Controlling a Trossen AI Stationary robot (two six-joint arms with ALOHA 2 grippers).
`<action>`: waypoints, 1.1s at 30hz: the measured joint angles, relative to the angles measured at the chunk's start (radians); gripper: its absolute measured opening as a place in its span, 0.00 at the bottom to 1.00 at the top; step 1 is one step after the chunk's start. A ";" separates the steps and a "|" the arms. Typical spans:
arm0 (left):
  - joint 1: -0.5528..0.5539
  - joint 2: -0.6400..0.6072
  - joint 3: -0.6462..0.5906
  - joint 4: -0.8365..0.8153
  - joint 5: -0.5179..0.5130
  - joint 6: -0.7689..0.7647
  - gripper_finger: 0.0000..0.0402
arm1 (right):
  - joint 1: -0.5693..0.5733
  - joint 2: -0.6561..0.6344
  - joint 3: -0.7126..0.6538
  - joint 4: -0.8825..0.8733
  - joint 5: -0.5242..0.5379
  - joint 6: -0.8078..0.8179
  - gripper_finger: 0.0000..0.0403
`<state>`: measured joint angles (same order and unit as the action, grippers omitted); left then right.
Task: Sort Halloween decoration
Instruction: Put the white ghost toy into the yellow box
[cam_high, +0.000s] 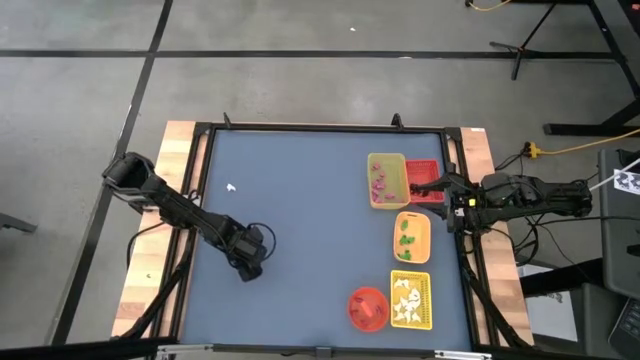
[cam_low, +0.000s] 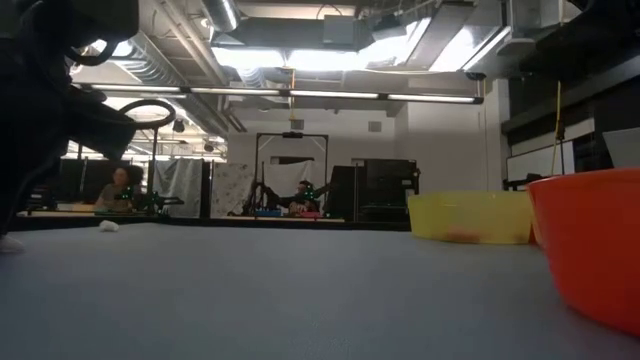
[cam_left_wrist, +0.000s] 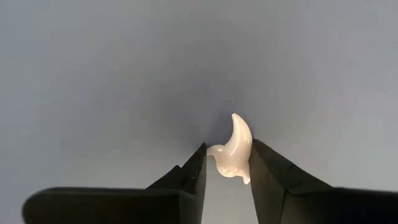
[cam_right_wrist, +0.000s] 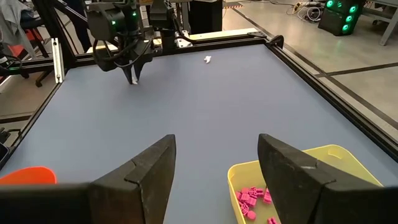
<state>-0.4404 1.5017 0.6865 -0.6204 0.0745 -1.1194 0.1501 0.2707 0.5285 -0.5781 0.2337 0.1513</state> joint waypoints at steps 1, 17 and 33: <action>0.002 0.001 0.000 0.021 -0.001 0.000 0.18 | 0.000 0.000 0.000 0.000 0.000 0.000 0.56; 0.035 0.004 0.063 0.334 -0.042 0.057 0.12 | 0.000 0.000 0.000 0.000 0.000 0.000 0.56; 0.034 0.003 0.063 0.139 -0.004 0.057 0.31 | 0.000 0.000 0.000 0.000 0.000 0.000 0.56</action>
<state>-0.4067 1.5047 0.7490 -0.4810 0.0700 -1.0622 0.1501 0.2710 0.5285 -0.5785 0.2337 0.1516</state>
